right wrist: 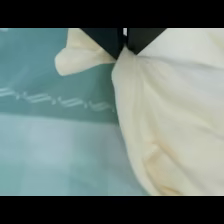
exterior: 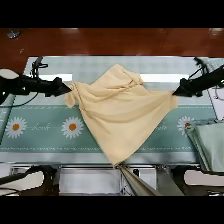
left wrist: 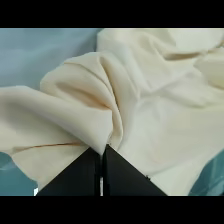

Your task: Fold the shirts.

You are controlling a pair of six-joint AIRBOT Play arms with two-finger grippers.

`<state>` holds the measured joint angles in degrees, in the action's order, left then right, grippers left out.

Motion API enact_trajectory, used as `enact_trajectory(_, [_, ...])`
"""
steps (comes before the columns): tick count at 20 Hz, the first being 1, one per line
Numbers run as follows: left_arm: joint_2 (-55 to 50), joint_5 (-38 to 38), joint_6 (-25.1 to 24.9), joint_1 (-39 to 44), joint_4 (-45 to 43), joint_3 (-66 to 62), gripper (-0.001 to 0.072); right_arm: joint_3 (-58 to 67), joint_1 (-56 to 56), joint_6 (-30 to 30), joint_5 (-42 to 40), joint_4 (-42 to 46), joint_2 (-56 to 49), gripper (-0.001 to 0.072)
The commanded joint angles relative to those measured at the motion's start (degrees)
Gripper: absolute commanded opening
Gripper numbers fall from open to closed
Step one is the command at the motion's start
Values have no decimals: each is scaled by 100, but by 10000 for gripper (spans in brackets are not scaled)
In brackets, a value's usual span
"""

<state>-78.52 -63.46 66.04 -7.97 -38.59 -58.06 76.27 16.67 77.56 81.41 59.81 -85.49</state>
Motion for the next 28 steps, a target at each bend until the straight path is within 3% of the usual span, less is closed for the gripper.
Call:
enact_trajectory(1, [1351,254,-363,179,540,1556,29,1757,278,240,-109,-98,-802,21])
enact_trajectory(6, [2374,420,341,1086,542,3314,29,4159,-11,872,-350,-876,-2312,21])
enact_trajectory(9, [2306,844,435,1845,544,3536,31,4245,-267,920,-586,-1340,-2699,22])
enact_trajectory(10, [2251,903,435,1967,542,3499,149,4245,-348,938,-566,-1346,-2798,141])
enact_trajectory(11, [2210,857,455,1963,538,3438,489,4245,-400,979,-514,-1344,-2850,513])
enact_trajectory(12, [2179,719,476,1864,415,3322,703,4245,-413,960,-444,-1340,-2855,628])
enact_trajectory(16, [2186,-494,581,490,-774,2433,702,4238,197,841,599,-1093,-2518,627])
enact_trajectory(20, [2103,-55,568,-1051,-671,2114,701,2914,1067,634,1539,787,-1517,627])
enact_trajectory(22, [1711,-81,66,-988,-129,2114,701,1443,1499,741,1185,1436,-796,626])
enact_trajectory(23, [1405,-205,-186,-776,144,2111,701,708,1676,732,835,1266,-461,626])
enact_trajectory(25, [664,-306,-662,-146,487,2020,701,-669,1878,170,243,459,177,626])
enact_trajectory(28, [-227,-341,-837,636,566,1655,701,-1978,1849,-164,-13,278,811,625])
